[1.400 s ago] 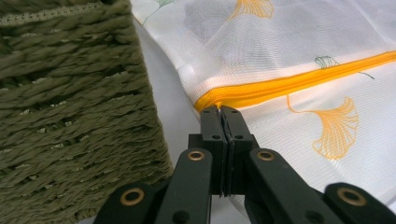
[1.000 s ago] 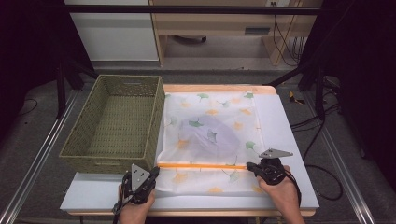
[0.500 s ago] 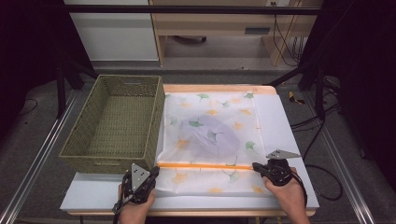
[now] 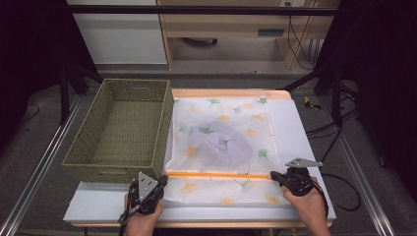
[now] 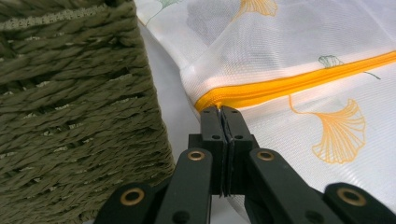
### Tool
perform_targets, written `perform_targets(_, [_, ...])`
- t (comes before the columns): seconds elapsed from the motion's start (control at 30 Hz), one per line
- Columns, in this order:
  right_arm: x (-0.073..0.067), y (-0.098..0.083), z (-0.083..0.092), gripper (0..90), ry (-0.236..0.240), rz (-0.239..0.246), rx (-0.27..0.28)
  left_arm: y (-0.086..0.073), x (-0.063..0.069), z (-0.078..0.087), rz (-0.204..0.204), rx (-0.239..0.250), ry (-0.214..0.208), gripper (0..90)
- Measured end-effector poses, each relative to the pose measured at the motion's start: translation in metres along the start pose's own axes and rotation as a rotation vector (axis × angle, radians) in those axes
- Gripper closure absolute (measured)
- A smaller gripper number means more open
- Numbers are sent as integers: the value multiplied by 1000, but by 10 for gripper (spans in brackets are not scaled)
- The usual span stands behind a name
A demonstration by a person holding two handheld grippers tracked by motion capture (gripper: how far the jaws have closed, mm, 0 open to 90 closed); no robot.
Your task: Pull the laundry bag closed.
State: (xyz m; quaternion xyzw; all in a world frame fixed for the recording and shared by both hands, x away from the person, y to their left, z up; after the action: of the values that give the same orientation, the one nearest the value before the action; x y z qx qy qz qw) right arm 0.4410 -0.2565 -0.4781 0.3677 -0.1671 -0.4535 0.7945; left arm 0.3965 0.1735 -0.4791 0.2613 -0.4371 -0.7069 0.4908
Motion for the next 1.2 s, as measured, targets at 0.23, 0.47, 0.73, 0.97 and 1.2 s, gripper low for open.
perform_targets(0.23, [6,-3,4,900,-17,-8,-2,0,-1,0,2,1,2,891])
perform_targets(0.47, [10,-6,7,900,-26,-18,-1,0,0,0,2,0,0,891])
perform_targets(0.73, [13,-8,8,900,-35,-20,-2,0,-1,0,3,-2,2,892])
perform_targets(0.97, [13,-9,8,900,-33,-19,0,-1,-1,0,3,-2,1,891])
perform_targets(1.2, [13,-9,8,900,-24,-32,3,-1,-1,-1,8,-5,-3,891])
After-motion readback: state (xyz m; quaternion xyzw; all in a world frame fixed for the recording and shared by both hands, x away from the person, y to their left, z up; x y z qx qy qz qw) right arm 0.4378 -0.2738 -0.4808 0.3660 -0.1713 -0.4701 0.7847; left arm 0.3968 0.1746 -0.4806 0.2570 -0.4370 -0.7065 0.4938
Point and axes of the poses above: each handheld gripper's, and its own axes: z roughly backward along the jaws, y roughly out of its top, x roughly to its right, the point moved 2 cm from there along -z, roughly forward along the jaws, and after that the axes turned 6 degrees about z, right-handed, at the moved point
